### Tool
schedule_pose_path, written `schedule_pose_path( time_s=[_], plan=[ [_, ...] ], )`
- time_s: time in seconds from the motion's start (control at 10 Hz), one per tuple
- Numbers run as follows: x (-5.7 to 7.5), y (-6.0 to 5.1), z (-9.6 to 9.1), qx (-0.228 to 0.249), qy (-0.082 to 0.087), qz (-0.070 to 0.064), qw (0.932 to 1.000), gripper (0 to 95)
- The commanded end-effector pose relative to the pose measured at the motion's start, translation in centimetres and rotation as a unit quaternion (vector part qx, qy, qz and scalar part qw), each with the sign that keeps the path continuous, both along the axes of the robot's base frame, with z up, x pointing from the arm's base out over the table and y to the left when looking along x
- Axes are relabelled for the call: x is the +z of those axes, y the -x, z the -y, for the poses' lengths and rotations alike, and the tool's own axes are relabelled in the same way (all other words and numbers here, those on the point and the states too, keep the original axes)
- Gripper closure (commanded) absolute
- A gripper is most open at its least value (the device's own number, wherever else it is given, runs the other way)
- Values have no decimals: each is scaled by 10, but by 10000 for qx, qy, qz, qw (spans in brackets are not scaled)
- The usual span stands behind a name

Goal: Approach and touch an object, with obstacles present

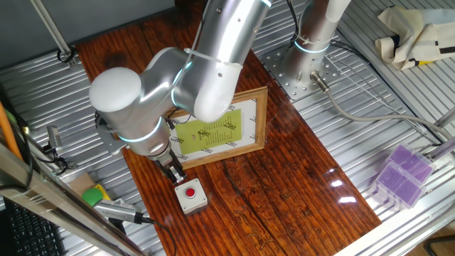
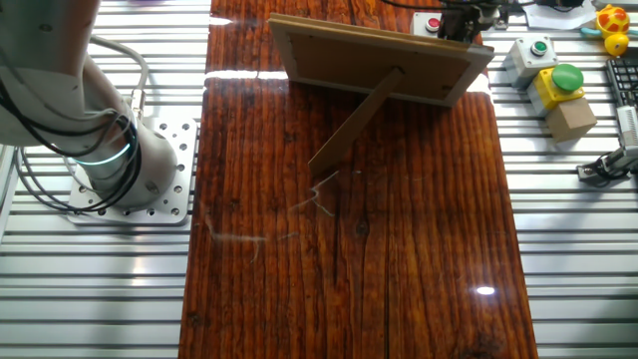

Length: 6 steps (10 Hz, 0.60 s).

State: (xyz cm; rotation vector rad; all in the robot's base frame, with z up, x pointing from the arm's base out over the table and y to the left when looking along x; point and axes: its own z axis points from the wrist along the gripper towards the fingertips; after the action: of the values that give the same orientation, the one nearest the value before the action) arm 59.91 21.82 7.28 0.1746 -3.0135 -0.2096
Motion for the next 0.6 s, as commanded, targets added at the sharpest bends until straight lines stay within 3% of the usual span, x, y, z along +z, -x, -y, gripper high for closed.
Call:
schedule_pose_path(
  time_s=[0.1,0.6],
  plan=[
    [-1,0,-4,-49,0,2,10000,950],
    [-3,0,-10,-109,10,9,9999,950]
  ],
)
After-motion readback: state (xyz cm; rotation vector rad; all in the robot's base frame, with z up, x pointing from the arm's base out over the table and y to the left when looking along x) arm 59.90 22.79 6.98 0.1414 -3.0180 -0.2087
